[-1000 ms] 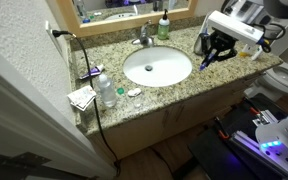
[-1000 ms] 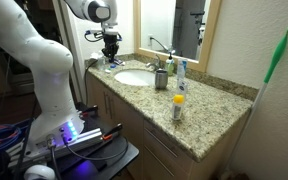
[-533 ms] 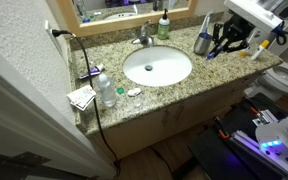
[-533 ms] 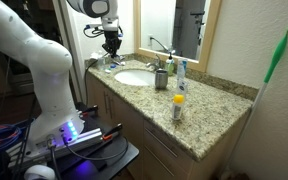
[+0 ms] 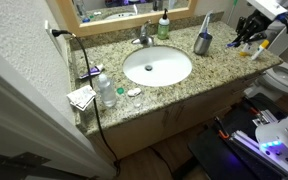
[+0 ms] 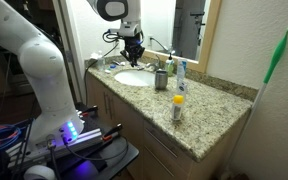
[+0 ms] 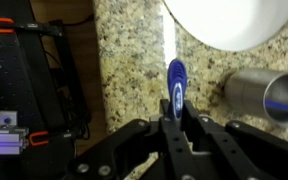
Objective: Move the shaving stick to the right side of the sink counter
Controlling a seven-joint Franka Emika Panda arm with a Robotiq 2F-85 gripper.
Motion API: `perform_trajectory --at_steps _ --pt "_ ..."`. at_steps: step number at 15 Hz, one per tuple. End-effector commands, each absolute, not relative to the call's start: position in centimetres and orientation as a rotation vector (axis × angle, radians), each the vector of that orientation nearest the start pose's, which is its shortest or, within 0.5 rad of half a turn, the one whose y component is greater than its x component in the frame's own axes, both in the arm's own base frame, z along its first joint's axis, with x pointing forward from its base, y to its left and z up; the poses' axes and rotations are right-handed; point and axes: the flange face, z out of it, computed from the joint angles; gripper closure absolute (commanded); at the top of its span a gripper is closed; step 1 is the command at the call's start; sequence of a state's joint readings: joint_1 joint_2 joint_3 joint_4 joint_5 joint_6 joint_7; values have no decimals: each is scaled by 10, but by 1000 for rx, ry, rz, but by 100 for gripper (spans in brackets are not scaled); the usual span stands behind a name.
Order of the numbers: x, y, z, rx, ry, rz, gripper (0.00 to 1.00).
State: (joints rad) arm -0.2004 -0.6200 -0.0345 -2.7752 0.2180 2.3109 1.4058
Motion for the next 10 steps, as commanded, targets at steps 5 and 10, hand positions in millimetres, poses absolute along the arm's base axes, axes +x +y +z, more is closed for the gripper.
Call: perform_trajectory --at_steps 5,10 --pt "364 -108 374 -1751 2345 40 96" --pt "420 -114 328 -1643 2375 14 96"
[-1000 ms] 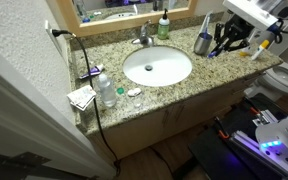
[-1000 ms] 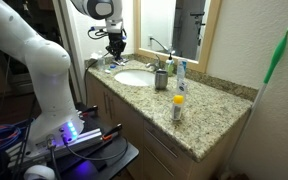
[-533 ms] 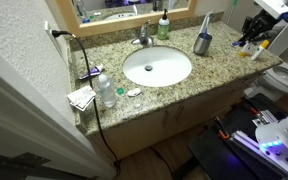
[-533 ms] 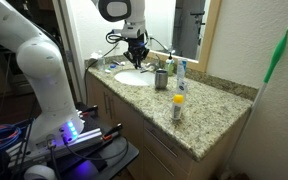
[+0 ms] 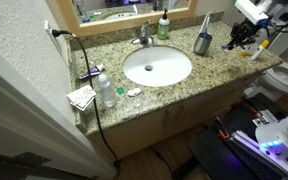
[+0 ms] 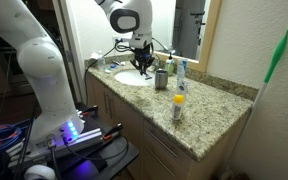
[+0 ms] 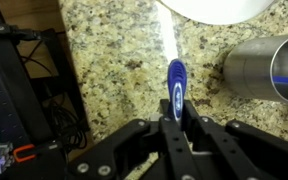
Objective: Move the shaving stick to the right side of the sink counter
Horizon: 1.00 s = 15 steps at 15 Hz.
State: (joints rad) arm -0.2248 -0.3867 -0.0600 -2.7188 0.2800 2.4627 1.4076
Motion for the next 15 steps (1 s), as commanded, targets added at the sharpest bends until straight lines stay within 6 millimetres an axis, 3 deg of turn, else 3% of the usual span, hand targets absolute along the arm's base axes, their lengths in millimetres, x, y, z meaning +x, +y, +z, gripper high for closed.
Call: perform_trajectory --at_steps 1,4,6,7,9,10,15 --pt "434 -111 317 -1635 2366 23 96" --pt "466 -89 288 -1647 2351 100 96" --pt "478 -84 280 -1613 2367 125 96" --pt "462 -82 287 -1631 2375 115 85" --pt "473 -80 279 -1630 2380 129 85" --pt "475 -81 279 -1629 2380 129 96" --pt "480 -63 242 -1668 2383 180 96"
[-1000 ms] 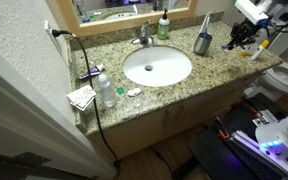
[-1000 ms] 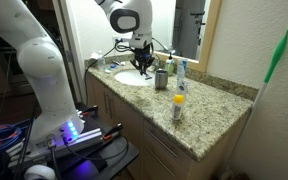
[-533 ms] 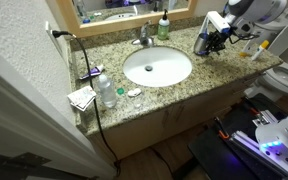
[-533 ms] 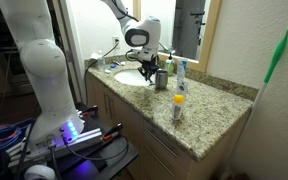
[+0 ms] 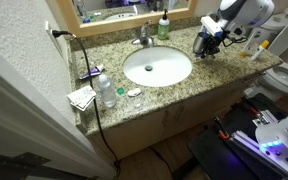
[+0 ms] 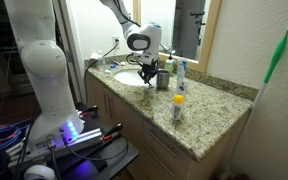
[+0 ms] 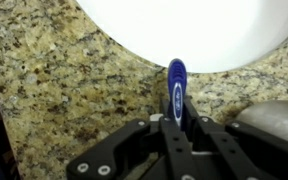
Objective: Move the shaving stick to the right side of the sink counter
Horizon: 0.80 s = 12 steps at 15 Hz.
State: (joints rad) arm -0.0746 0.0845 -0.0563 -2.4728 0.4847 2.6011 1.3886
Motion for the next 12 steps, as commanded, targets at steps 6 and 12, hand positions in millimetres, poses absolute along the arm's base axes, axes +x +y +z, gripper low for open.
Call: perform_trajectory --at_steps 6,12 --pt "472 -70 223 -1652 2460 76 96" --pt "464 -56 235 -1684 2482 94 54"
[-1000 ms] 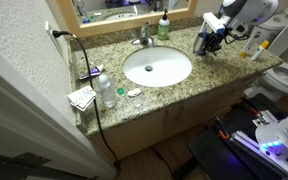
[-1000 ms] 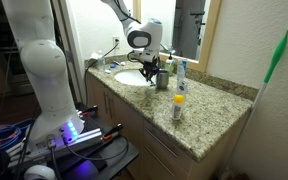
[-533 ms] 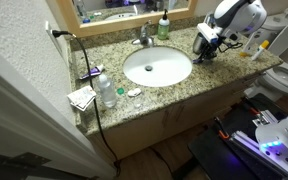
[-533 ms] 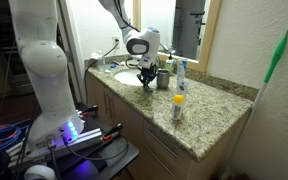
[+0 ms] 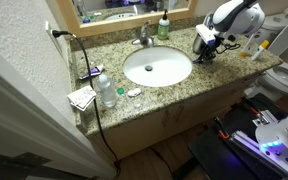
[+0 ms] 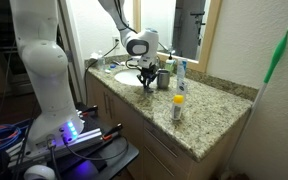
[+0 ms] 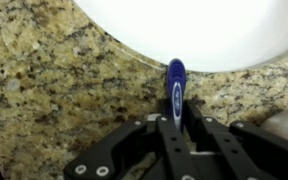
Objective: Move the shaving stick to the right side of the sink counter
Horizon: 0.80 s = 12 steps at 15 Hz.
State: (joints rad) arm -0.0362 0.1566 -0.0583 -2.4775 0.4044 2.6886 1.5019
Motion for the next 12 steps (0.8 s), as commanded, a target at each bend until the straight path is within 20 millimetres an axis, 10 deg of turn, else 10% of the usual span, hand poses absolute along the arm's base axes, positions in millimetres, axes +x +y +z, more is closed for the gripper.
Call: perform_trajectory --at_steps 1,8,12 --pt "460 -56 244 -1687 2487 28 46" --pt "420 -28 320 -1814 2302 -202 1" --pt "427 -20 341 -1795 2242 -184 0"
